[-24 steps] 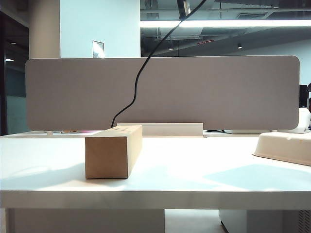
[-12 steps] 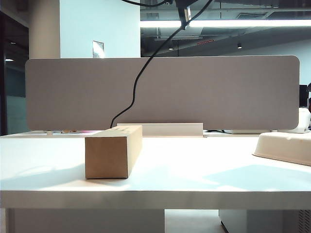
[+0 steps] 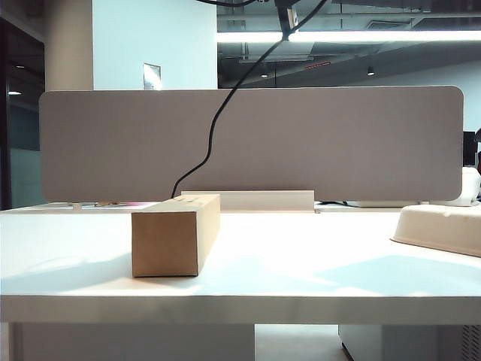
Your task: Pick up the charging cable and the phone, plug the charging cable into the charging port on the phone, and finally place them back on the table.
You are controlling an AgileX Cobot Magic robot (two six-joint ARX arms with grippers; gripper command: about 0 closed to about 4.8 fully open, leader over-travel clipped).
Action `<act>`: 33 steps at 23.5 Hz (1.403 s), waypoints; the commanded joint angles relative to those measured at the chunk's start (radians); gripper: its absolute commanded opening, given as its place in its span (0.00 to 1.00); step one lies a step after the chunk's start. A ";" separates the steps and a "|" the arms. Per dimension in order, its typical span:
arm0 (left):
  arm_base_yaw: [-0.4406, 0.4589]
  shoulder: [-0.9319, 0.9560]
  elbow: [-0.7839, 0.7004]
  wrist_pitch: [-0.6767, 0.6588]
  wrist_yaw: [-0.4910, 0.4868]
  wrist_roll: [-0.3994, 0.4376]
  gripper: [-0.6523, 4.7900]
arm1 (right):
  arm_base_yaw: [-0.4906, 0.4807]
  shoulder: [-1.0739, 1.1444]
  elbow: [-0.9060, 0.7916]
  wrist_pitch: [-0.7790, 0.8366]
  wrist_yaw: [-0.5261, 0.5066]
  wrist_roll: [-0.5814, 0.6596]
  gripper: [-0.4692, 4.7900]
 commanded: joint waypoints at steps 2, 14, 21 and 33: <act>-0.001 -0.001 0.006 0.039 -0.014 -0.022 0.11 | 0.000 -0.003 0.008 0.039 -0.002 -0.007 0.08; -0.003 0.010 0.006 0.175 -0.014 -0.200 0.11 | 0.000 -0.002 0.007 0.008 -0.051 -0.082 0.08; -0.003 0.018 0.005 0.205 -0.076 -0.230 0.11 | 0.002 0.001 0.007 -0.118 -0.083 -0.190 0.08; 0.084 0.019 0.006 -0.182 -0.111 -0.051 0.38 | -0.015 0.005 0.007 -0.395 0.204 -0.343 0.08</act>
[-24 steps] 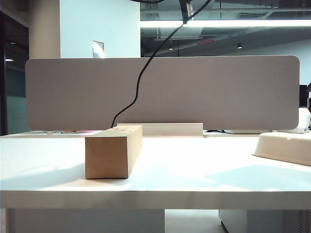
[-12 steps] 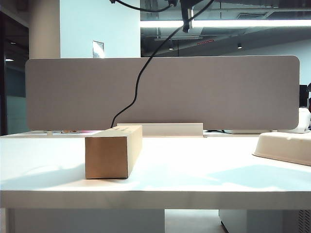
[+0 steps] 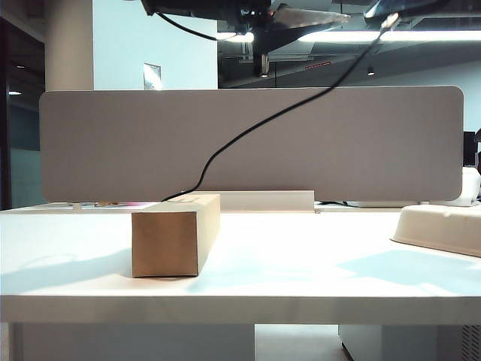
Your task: Pick up the charging cable and the phone, plug the charging cable into the charging port on the phone, and finally place them back on the table.
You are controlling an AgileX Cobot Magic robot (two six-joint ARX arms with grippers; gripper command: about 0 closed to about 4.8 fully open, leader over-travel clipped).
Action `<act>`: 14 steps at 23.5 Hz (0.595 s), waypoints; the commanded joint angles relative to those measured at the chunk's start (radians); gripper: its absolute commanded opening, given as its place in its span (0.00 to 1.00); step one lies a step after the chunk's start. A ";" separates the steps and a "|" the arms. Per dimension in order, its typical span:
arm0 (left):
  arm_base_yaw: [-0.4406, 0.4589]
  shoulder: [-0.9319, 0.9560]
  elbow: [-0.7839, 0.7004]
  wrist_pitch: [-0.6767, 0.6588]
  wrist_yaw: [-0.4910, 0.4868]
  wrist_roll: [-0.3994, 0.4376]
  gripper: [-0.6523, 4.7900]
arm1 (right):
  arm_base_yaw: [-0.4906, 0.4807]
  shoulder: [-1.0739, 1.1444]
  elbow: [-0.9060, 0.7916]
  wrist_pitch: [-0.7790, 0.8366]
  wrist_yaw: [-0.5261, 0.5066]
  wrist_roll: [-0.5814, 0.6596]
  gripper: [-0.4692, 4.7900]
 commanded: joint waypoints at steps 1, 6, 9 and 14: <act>0.026 -0.006 0.005 -0.105 -0.016 0.066 0.33 | 0.000 -0.004 0.008 -0.103 0.155 -0.042 0.08; 0.047 -0.020 0.005 -0.242 -0.226 0.075 0.11 | 0.000 0.082 0.008 -0.279 0.264 -0.105 0.08; 0.046 -0.032 0.005 -0.285 -0.290 0.142 0.11 | -0.001 0.175 0.008 -0.277 0.275 -0.104 0.08; 0.046 -0.059 0.005 -0.375 -0.479 0.238 0.11 | -0.002 0.309 0.008 -0.248 0.298 -0.105 0.08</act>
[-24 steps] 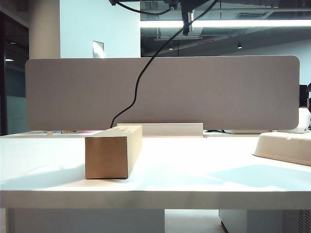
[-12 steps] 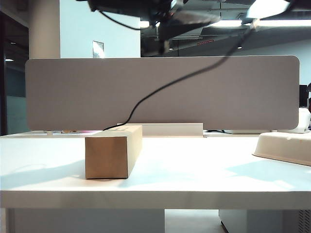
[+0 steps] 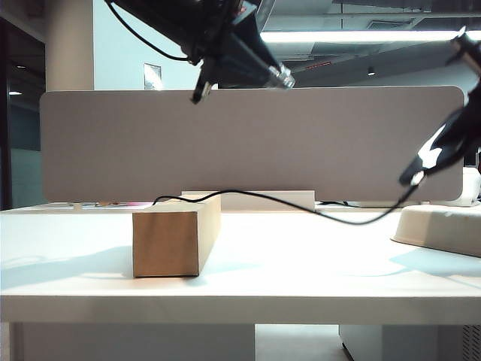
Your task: Pick up the charging cable and the phone, plug the charging cable into the charging port on the phone, and finally place them back on the table.
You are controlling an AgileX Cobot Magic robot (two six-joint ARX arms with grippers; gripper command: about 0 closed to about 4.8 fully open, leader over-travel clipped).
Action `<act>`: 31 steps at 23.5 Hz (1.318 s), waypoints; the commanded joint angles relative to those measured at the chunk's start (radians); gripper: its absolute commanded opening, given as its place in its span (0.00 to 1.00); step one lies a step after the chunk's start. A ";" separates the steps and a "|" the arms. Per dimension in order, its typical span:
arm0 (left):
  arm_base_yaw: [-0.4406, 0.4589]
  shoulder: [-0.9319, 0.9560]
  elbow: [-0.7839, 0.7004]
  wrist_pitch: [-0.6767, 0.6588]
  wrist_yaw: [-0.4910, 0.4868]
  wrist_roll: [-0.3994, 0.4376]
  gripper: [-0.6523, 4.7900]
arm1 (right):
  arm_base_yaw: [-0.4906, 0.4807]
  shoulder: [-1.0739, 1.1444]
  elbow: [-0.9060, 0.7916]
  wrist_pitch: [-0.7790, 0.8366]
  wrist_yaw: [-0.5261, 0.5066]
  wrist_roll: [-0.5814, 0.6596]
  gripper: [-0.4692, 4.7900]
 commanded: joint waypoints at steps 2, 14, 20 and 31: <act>-0.003 -0.047 0.005 -0.090 -0.261 0.113 0.11 | 0.000 0.082 0.008 0.087 0.002 -0.007 0.08; -0.003 -0.173 -0.003 -0.145 -0.594 0.187 0.11 | -0.005 0.292 0.008 0.137 0.076 -0.005 0.08; -0.003 -0.232 -0.003 -0.161 -0.599 0.197 0.11 | -0.005 0.312 0.004 0.125 0.139 -0.002 0.08; -0.003 -0.282 -0.003 -0.170 -0.599 0.206 0.11 | -0.005 0.312 0.004 0.024 0.145 -0.002 0.39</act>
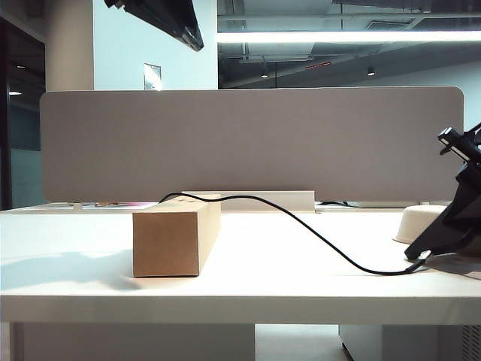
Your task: Pick up the charging cable and the phone, plug the charging cable into the charging port on the phone, and finally place them back on the table.
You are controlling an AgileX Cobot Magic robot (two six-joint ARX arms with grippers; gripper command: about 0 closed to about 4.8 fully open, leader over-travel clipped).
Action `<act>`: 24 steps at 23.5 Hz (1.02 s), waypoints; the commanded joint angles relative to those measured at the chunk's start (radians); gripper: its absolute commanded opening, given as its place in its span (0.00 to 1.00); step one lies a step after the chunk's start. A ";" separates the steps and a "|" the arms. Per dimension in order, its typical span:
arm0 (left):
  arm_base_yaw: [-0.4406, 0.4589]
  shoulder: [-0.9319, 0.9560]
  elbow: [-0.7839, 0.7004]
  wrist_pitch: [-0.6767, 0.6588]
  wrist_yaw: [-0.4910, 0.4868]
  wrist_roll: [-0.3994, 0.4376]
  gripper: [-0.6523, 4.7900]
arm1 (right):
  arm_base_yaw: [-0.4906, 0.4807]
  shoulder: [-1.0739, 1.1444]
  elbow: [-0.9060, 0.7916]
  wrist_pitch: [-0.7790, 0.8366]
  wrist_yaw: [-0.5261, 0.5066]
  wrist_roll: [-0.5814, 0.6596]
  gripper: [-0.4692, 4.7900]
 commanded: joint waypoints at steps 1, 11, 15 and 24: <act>-0.001 -0.008 0.002 -0.002 -0.003 0.004 0.11 | 0.000 -0.001 0.000 -0.055 0.006 -0.006 0.45; -0.001 -0.015 0.002 -0.040 -0.003 0.007 0.11 | 0.000 -0.058 -0.001 -0.159 -0.023 -0.011 0.81; -0.001 -0.015 0.002 -0.042 -0.002 0.010 0.11 | -0.008 -0.162 0.000 -0.252 -0.005 -0.042 0.81; 0.000 -0.015 -0.005 -0.062 -0.002 0.010 0.11 | -0.008 -0.398 -0.014 -0.421 0.052 -0.124 0.77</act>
